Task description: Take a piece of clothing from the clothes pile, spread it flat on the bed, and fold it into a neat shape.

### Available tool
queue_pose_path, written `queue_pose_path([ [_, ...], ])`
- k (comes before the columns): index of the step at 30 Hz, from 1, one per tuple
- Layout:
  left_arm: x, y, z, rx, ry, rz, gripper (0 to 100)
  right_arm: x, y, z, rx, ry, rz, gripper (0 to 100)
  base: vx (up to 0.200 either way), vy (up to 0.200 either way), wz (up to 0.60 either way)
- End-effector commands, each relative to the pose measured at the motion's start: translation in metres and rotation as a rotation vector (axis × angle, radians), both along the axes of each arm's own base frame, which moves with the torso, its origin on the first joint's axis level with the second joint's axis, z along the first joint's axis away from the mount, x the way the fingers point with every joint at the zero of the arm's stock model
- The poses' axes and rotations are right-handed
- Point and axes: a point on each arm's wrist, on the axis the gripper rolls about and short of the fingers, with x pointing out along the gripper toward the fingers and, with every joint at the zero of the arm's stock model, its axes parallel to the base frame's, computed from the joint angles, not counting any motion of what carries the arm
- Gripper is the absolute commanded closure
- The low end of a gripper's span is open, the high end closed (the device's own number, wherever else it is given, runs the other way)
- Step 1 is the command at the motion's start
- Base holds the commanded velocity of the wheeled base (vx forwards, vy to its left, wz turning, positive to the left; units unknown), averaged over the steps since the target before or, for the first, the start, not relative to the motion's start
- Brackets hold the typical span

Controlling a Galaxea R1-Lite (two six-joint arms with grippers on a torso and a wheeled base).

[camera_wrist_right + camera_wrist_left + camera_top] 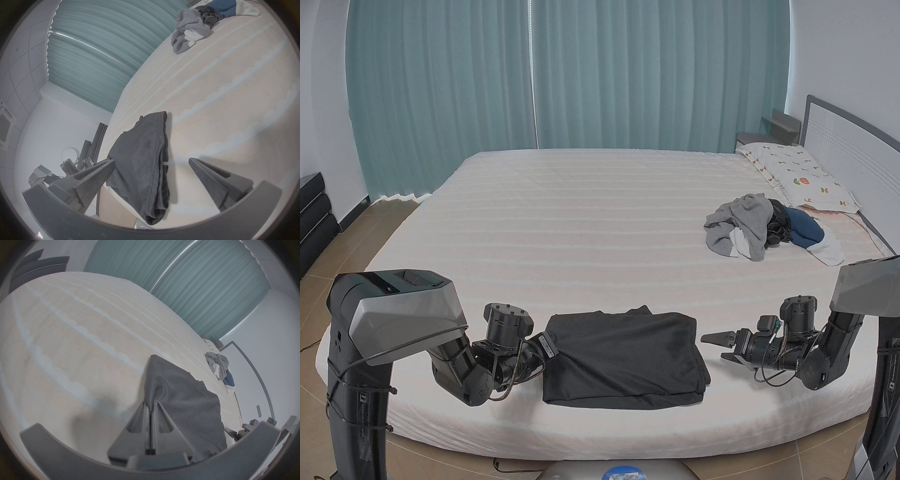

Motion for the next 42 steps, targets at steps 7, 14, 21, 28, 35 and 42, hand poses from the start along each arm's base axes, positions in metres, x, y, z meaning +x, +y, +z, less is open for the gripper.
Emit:
queue_pose_path([
  [7,-0.0004,0.0037,0.0014,-0.001,0.002,0.010,100,-0.0005,0.0000,-0.0009,-0.001,0.003,0.001,0,0.000,0.200,0.00],
  [14,-0.0005,0.0043,0.0012,0.000,0.003,0.011,100,-0.0008,0.0000,-0.0016,-0.001,0.006,0.001,0,0.000,0.200,0.00],
  [21,-0.0014,0.0041,0.0007,0.001,0.006,0.012,100,-0.0008,0.0000,-0.0016,-0.001,0.007,-0.001,0,0.000,0.200,0.00],
  [28,-0.0042,0.0017,0.0023,-0.015,0.011,0.017,100,-0.0008,0.0000,-0.0016,-0.002,0.006,-0.001,0,0.000,0.143,0.00],
  [35,-0.0056,0.0004,0.0007,-0.014,0.018,0.013,100,-0.0011,-0.0001,-0.0017,-0.003,0.006,-0.002,0,0.000,0.000,0.00],
  [42,-0.0081,-0.0010,0.0012,-0.015,0.022,0.008,0,-0.0011,-0.0001,-0.0017,-0.003,0.006,-0.002,0,0.000,0.000,0.00],
])
